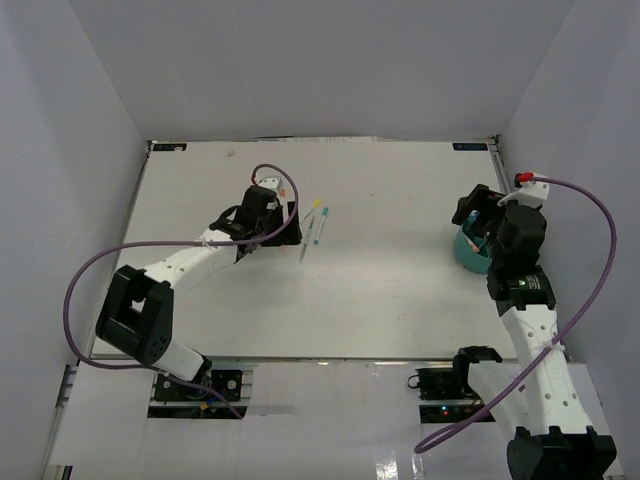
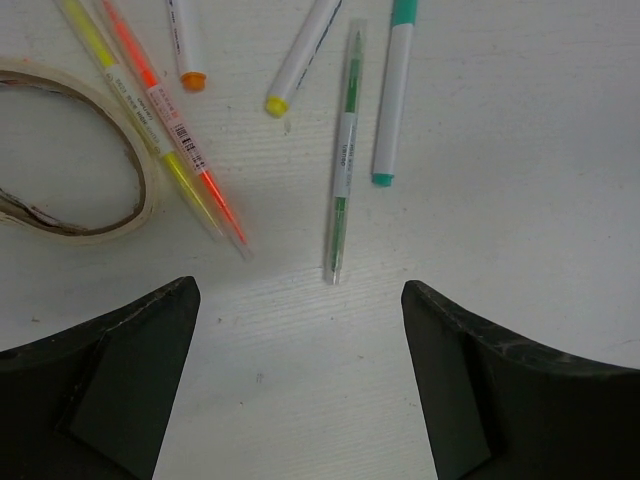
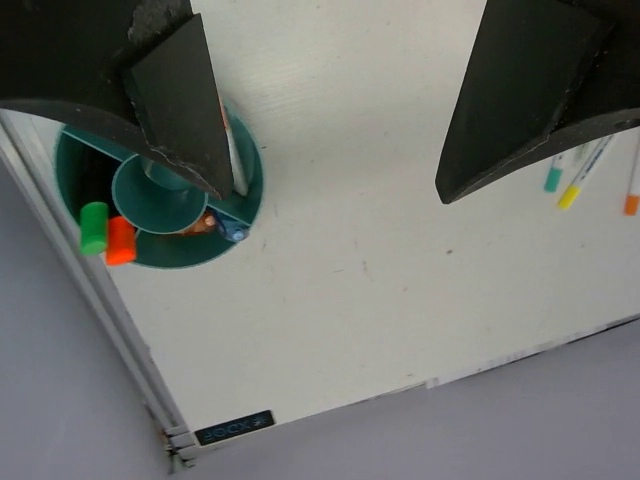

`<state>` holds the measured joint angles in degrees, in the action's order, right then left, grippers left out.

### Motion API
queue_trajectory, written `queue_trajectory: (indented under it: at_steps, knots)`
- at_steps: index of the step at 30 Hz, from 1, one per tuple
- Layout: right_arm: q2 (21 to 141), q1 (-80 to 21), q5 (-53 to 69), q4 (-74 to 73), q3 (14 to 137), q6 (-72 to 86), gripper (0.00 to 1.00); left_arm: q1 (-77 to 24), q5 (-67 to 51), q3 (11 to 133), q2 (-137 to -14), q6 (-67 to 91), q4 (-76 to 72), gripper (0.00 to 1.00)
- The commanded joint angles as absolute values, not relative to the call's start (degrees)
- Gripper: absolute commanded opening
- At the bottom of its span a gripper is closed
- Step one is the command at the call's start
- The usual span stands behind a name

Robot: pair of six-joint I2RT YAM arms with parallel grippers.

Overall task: Sort the stationery into containers
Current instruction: Pick up the pen from the center of the board.

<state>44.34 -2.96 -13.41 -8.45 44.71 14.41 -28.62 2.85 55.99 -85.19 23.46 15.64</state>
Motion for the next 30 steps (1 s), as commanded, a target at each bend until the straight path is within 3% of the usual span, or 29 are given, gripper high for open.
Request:
queue_trajectory:
  at_steps: [1,7,14,17,25,30]
  knots:
    - [43.51,-2.72,-3.35,-11.86,46.85,14.67,0.89,-28.48,5.97,60.37,-88.66,25.83,18.79,0.93]
    - [40.79,-2.72,3.59,-11.78,44.22,15.29,0.89,-28.48,8.43,66.17,-94.82,29.18,21.36,0.81]
    - [38.85,-2.81,7.47,-10.55,40.87,15.56,0.89,-28.48,5.98,76.1,-103.96,19.8,20.66,0.75]
    - [38.06,-3.25,8.09,-10.37,40.25,15.56,0.89,-28.3,10.36,79.53,-106.34,18.98,21.09,0.71]
    - [36.74,-3.95,9.05,-10.02,38.94,15.21,0.89,-26.72,17.48,91.92,-116.8,20.74,28.12,0.69]
    - [36.21,-4.22,9.23,-10.28,38.94,15.03,0.89,-25.58,18.28,93.52,-119.62,21.71,29.79,0.66]
